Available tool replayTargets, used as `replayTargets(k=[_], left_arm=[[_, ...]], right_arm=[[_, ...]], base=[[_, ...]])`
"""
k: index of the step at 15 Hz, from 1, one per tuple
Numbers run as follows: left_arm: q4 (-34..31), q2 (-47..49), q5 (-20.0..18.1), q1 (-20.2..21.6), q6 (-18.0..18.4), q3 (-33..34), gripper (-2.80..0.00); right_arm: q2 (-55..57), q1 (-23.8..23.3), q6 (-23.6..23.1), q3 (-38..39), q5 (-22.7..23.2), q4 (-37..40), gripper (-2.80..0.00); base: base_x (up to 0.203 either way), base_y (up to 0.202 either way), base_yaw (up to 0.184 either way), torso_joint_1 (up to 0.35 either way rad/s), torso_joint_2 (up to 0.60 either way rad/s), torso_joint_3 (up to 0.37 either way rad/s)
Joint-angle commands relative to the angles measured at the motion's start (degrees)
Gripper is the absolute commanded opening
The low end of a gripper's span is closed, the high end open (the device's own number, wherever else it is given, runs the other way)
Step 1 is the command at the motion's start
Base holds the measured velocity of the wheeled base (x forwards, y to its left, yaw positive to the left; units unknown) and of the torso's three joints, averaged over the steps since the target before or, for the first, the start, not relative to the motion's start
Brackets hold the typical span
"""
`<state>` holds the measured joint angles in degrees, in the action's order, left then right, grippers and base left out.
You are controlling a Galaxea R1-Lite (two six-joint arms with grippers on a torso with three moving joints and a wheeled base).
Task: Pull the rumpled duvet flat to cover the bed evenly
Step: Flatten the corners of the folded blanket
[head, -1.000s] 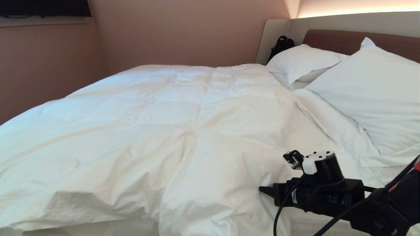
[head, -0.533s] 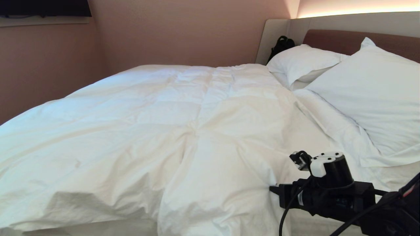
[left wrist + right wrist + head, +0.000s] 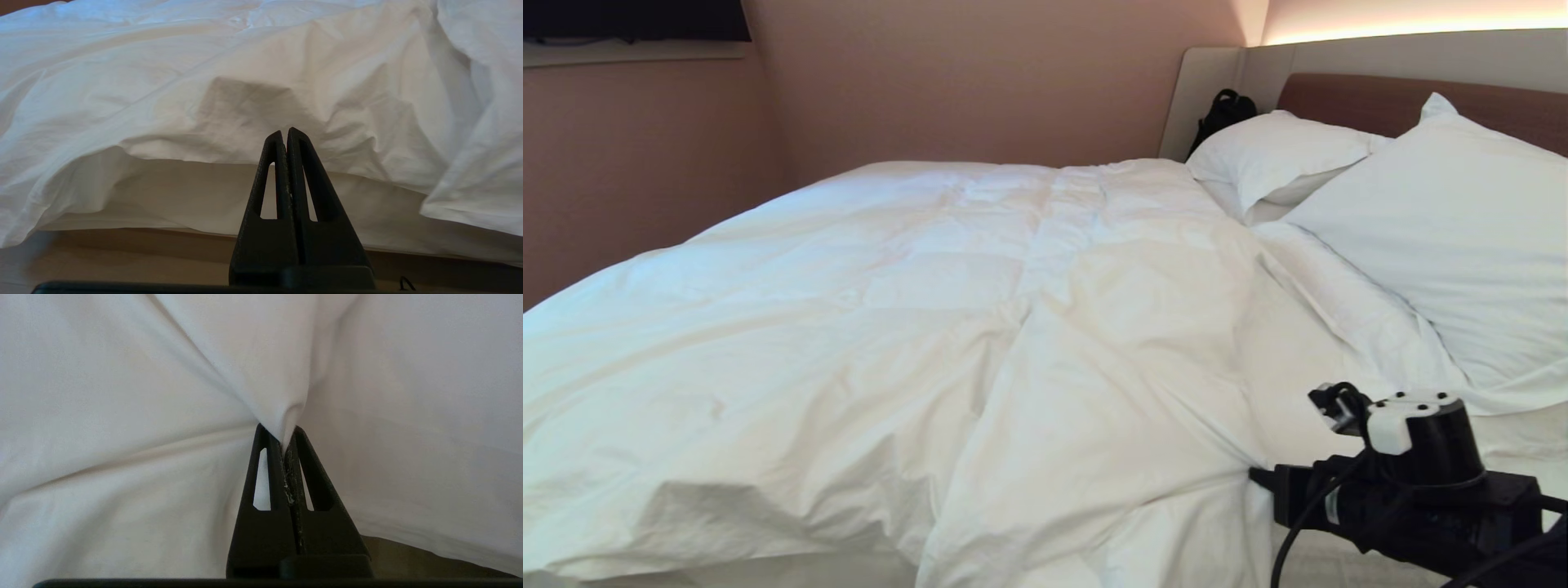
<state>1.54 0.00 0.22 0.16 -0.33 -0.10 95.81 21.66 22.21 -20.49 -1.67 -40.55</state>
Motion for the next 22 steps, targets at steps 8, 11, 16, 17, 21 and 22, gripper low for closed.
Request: replayTargets(k=[8, 11, 16, 17, 21, 22], left_arm=[[0.04, 0.0, 0.04, 0.02, -0.02, 0.01, -2.8], [0.04, 0.0, 0.04, 0.02, -0.02, 0.01, -2.8], [0.04, 0.0, 0.04, 0.02, -0.02, 0.01, -2.8], [0.04, 0.0, 0.04, 0.02, -0.02, 0.01, -2.8], [0.04, 0.0, 0.04, 0.02, -0.02, 0.01, -2.8], [0.04, 0.0, 0.04, 0.02, -0.02, 0.01, -2.8]], right_arm=[[-10.01, -10.53, -0.56, 0.99, -0.09, 0.24, -2.8], [-13.07, -12.04, -0.93, 0.56, -0.09, 2.77, -2.8], [-13.38, -12.25, -0.88, 1.87, -1.95, 3.73, -2.8], [-13.02, -12.25, -0.85, 2.2, -2.02, 3.71, -2.8], [-9.69, -12.25, -0.95, 2.65, -2.02, 3.61, -2.8], [-9.06, -12.25, -0.86, 2.73, -2.02, 3.55, -2.8]], base=[[0.0, 0.0, 0.0, 0.0, 0.0, 0.0], [0.0, 0.0, 0.0, 0.0, 0.0, 0.0], [0.0, 0.0, 0.0, 0.0, 0.0, 0.0], [0.0, 0.0, 0.0, 0.0, 0.0, 0.0], [0.0, 0.0, 0.0, 0.0, 0.0, 0.0], [0.0, 0.0, 0.0, 0.0, 0.0, 0.0]])
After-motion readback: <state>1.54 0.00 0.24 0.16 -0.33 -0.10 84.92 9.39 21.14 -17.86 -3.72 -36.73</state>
